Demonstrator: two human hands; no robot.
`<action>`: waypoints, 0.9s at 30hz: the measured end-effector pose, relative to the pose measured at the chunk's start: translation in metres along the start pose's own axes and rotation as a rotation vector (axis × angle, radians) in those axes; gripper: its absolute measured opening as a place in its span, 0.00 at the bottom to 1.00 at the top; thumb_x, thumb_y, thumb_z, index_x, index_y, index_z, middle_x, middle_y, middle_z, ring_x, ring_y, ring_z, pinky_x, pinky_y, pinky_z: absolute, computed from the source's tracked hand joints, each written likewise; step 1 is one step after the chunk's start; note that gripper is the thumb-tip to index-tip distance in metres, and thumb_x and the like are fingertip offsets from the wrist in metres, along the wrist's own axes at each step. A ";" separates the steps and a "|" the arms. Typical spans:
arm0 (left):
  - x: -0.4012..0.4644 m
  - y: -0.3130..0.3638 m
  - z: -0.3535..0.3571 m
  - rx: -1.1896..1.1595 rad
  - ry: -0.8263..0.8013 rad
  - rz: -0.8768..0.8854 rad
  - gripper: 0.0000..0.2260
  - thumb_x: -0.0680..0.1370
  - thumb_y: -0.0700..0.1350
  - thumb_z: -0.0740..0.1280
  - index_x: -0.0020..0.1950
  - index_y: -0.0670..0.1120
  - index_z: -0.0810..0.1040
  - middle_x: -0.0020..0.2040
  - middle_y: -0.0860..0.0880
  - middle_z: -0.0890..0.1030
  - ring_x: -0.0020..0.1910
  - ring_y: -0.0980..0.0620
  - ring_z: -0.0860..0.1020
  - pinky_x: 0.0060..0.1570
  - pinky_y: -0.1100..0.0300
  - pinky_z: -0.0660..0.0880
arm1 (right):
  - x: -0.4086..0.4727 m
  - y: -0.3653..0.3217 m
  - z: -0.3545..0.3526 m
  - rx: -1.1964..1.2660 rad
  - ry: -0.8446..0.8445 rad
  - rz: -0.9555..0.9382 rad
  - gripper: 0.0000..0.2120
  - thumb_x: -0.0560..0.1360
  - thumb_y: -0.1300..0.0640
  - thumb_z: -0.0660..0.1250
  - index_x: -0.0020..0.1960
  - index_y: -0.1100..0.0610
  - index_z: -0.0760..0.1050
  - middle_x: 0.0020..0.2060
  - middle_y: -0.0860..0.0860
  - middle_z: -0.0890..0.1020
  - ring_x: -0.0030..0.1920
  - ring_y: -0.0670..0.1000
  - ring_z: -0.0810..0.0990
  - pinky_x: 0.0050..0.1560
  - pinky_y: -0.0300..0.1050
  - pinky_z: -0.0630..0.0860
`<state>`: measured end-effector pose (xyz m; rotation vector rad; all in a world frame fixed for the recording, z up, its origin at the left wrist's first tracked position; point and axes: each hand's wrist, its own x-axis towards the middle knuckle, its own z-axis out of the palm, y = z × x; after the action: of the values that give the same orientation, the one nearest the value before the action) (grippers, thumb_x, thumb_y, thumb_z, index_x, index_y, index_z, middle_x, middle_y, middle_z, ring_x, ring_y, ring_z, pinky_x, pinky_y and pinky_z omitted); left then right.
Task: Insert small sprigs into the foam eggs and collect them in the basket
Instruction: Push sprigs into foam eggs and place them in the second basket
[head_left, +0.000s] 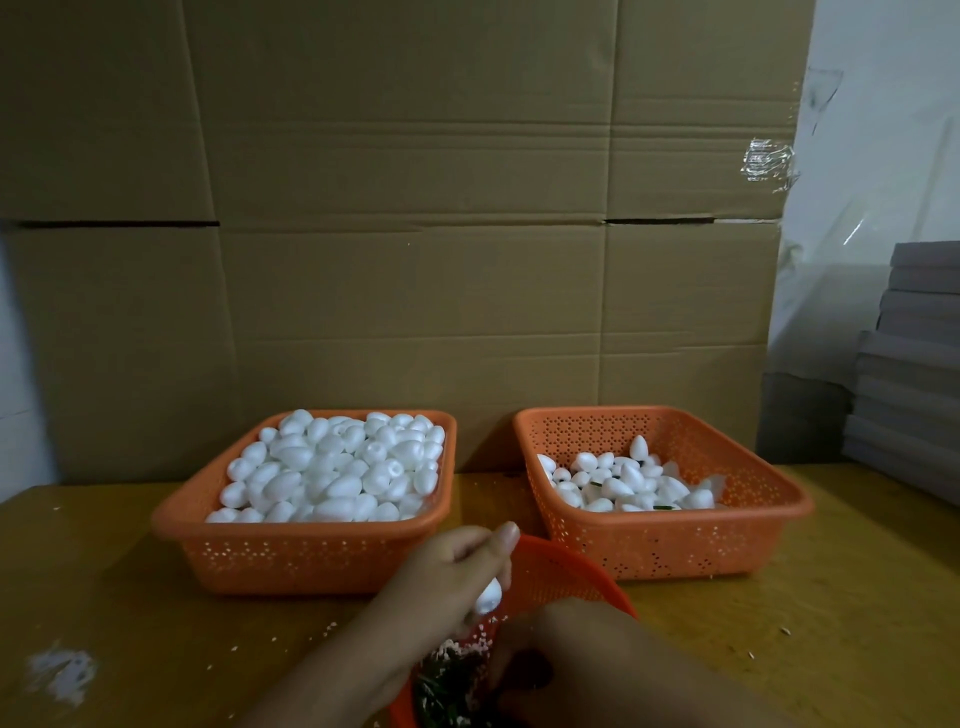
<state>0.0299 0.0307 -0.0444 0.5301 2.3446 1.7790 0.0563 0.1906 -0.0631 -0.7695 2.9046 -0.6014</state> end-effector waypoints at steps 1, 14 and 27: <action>0.002 -0.003 -0.002 -0.033 -0.001 -0.012 0.18 0.79 0.59 0.62 0.34 0.49 0.76 0.26 0.54 0.73 0.25 0.60 0.70 0.26 0.68 0.66 | 0.000 0.000 -0.001 -0.002 0.036 0.002 0.10 0.74 0.48 0.66 0.55 0.46 0.79 0.53 0.42 0.82 0.52 0.41 0.79 0.46 0.24 0.67; 0.013 -0.008 -0.009 -0.458 0.132 -0.078 0.05 0.78 0.34 0.67 0.50 0.40 0.82 0.48 0.44 0.86 0.45 0.52 0.85 0.40 0.60 0.80 | -0.001 -0.001 -0.004 0.169 0.432 0.036 0.11 0.73 0.56 0.65 0.53 0.42 0.75 0.42 0.41 0.80 0.45 0.40 0.78 0.46 0.37 0.75; 0.009 -0.007 -0.009 -0.373 0.071 0.018 0.11 0.79 0.34 0.65 0.58 0.45 0.80 0.54 0.49 0.85 0.55 0.52 0.83 0.50 0.62 0.79 | -0.002 -0.002 -0.005 0.274 0.514 0.047 0.20 0.75 0.58 0.66 0.59 0.35 0.74 0.41 0.35 0.80 0.45 0.39 0.79 0.46 0.37 0.77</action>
<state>0.0175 0.0239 -0.0479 0.4363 1.9780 2.2043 0.0581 0.1921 -0.0579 -0.5750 3.1541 -1.3321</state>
